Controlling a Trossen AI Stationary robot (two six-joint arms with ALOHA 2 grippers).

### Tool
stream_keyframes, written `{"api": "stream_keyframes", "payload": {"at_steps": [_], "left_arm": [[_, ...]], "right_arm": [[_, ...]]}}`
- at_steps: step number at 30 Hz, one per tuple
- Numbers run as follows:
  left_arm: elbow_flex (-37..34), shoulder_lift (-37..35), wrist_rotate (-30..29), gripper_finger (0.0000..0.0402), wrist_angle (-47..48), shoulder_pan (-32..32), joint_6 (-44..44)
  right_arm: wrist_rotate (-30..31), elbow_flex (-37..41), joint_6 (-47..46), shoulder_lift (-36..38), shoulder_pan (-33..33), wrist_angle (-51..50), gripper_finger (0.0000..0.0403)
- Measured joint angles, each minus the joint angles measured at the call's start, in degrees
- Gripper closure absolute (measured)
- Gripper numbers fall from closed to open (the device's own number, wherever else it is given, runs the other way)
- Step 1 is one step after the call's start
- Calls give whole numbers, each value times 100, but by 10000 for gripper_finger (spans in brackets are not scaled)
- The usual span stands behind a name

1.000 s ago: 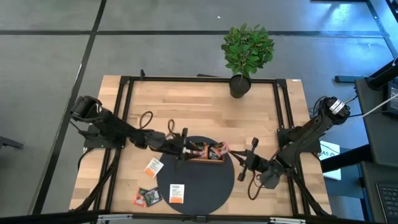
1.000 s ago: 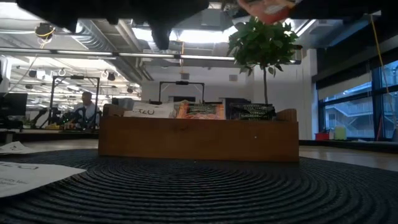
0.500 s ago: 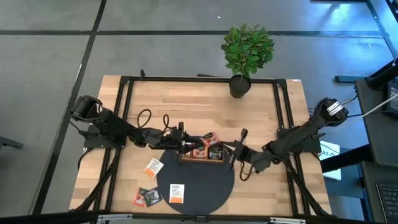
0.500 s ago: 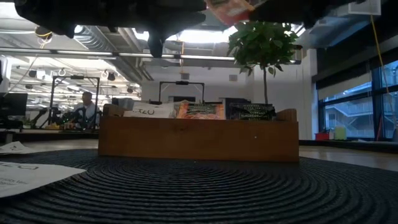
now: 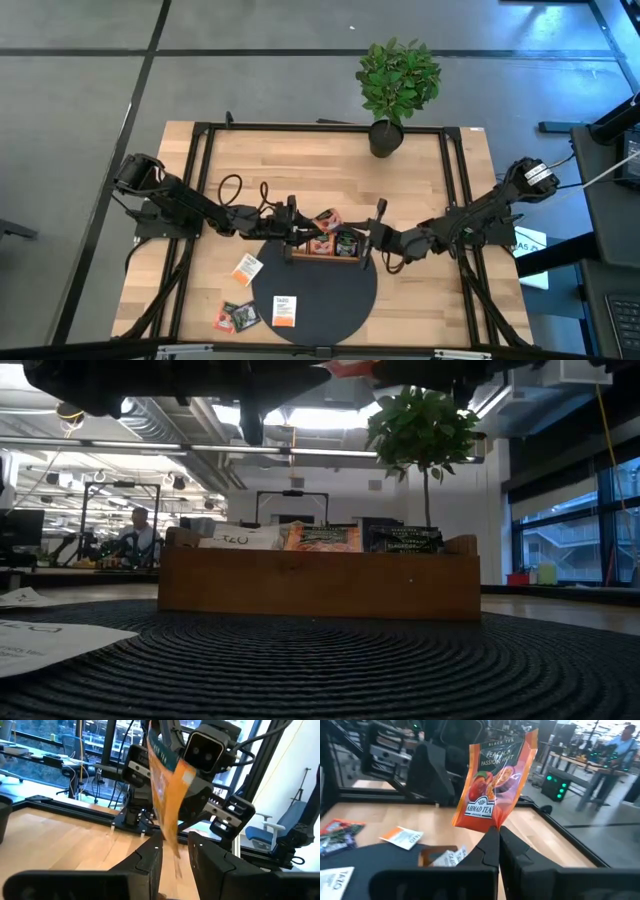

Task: Pick & Place Tea
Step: Put the orange black tea bag into the middle section of the wooden organizer

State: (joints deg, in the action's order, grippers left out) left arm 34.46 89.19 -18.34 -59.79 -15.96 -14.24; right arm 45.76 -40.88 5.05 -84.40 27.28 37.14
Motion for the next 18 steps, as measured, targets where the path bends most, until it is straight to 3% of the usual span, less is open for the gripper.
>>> {"api": "stream_keyframes", "payload": {"at_steps": [9,18], "left_arm": [[1,0,-68,321,-512,1,430],[2,0,-305,389,-573,1,683]], "right_arm": [[-438,0,78,0,-124,261,398],[-703,0,2,0,-157,291,398]]}}
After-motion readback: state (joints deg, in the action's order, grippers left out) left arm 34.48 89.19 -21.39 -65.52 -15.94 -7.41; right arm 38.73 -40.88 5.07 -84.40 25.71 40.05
